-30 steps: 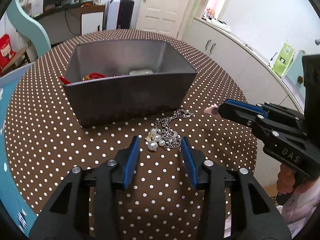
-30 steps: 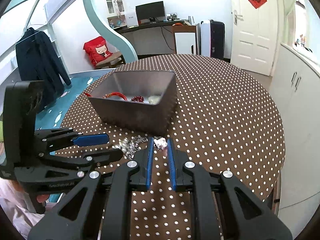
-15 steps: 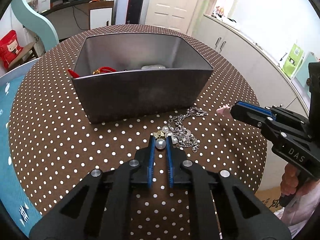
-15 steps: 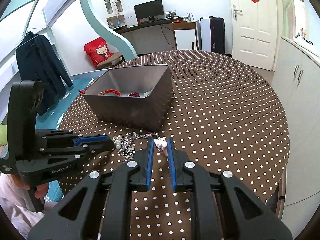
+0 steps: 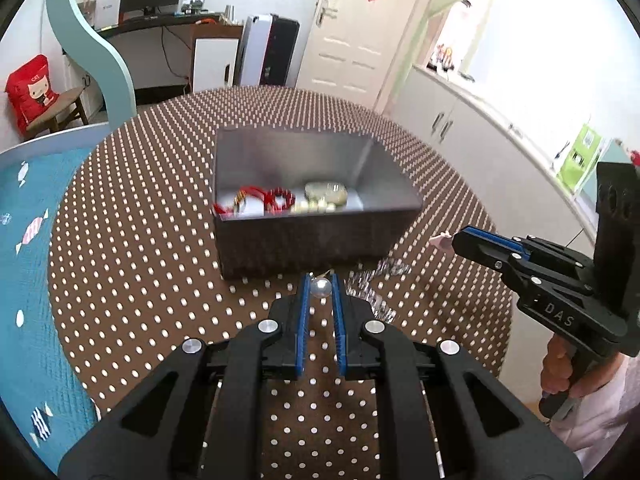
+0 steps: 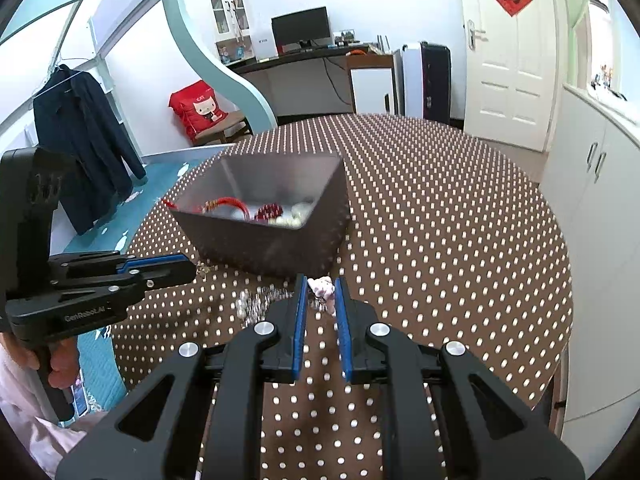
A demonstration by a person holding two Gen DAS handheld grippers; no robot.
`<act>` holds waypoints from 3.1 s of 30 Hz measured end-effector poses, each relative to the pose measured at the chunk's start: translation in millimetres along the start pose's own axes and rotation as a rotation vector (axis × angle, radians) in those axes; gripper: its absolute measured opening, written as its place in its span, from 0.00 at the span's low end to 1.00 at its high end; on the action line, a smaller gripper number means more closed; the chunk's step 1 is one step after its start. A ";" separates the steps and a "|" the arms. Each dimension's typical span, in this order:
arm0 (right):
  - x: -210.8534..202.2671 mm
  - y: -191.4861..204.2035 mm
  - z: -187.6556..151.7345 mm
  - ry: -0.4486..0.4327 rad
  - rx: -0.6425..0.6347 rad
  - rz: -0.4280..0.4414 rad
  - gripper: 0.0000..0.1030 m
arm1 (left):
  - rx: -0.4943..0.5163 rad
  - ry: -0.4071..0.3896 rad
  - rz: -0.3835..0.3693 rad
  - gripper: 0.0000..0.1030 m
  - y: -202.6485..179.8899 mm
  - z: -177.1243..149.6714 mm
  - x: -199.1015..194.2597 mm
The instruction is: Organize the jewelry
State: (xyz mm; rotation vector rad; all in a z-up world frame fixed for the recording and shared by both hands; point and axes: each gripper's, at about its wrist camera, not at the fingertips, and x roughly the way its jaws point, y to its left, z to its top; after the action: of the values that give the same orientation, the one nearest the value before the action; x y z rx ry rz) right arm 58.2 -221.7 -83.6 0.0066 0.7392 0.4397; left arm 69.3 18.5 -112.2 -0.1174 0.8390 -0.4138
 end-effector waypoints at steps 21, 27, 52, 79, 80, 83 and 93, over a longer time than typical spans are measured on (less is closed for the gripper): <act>38.9 28.9 46.9 0.009 -0.090 0.036 0.14 | -0.012 -0.081 -0.036 0.10 10.6 51.7 2.7; 37.3 13.4 47.6 -0.004 -0.023 -0.024 0.53 | -0.018 -0.049 -0.047 0.10 13.0 51.2 15.3; 32.4 -1.0 37.8 0.024 0.021 -0.060 0.63 | 0.011 -0.026 0.033 0.39 2.9 50.0 22.4; -13.4 -10.0 -13.3 -0.005 0.096 -0.059 0.84 | 0.075 -0.018 0.141 0.67 -39.3 6.9 -5.5; -12.6 -10.9 -16.4 0.007 0.103 -0.066 0.86 | 0.075 -0.008 0.145 0.67 -40.0 5.0 -2.5; -11.3 -14.7 -24.8 0.033 0.126 -0.102 0.91 | 0.068 0.022 0.144 0.67 -42.5 1.0 9.3; -9.2 -27.7 -42.0 0.057 0.167 -0.114 0.92 | 0.039 0.129 0.182 0.49 -43.7 -5.7 53.0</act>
State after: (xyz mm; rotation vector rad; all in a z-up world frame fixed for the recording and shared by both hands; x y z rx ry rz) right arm 35.5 -256.6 -113.2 0.1089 0.8268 0.2696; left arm 83.0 -42.4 -141.5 0.0224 0.9590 -0.2678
